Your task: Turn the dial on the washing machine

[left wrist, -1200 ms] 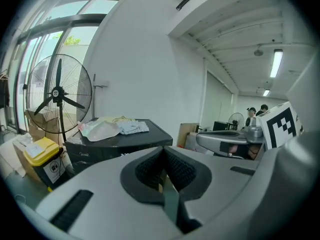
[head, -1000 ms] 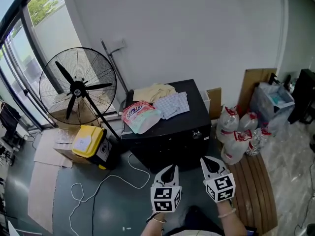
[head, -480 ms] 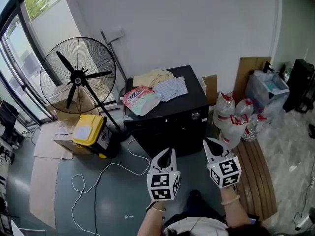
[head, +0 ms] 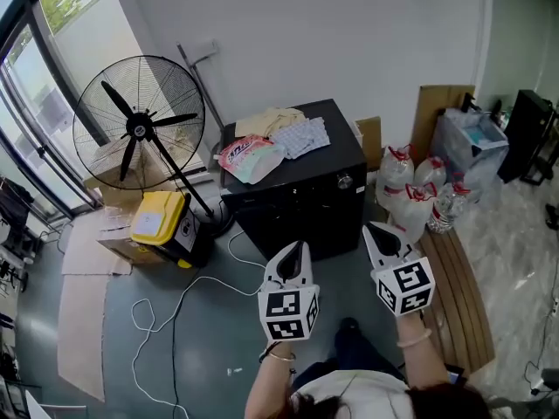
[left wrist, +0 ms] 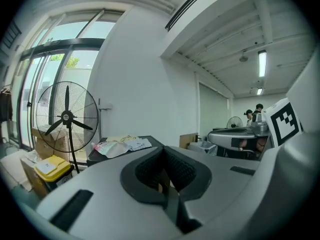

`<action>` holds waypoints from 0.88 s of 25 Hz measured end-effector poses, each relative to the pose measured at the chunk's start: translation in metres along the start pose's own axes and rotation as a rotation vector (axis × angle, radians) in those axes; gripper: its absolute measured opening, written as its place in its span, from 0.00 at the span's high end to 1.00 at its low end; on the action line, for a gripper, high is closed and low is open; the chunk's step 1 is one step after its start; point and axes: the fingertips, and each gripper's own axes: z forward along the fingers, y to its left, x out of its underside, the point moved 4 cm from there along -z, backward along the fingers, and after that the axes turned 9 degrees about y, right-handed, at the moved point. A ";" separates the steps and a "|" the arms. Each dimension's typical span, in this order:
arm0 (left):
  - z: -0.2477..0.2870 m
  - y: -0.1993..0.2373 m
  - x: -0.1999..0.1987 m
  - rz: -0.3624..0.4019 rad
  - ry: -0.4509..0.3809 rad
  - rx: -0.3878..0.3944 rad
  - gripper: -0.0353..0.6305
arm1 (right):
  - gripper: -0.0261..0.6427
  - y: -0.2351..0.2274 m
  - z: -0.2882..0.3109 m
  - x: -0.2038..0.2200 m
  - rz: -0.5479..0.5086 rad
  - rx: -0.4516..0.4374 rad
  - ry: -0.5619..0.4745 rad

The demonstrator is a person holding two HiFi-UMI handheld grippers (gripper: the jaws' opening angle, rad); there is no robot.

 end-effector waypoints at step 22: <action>-0.045 -0.008 0.020 0.009 -0.001 0.011 0.92 | 0.92 0.031 -0.045 0.011 0.014 0.041 -0.004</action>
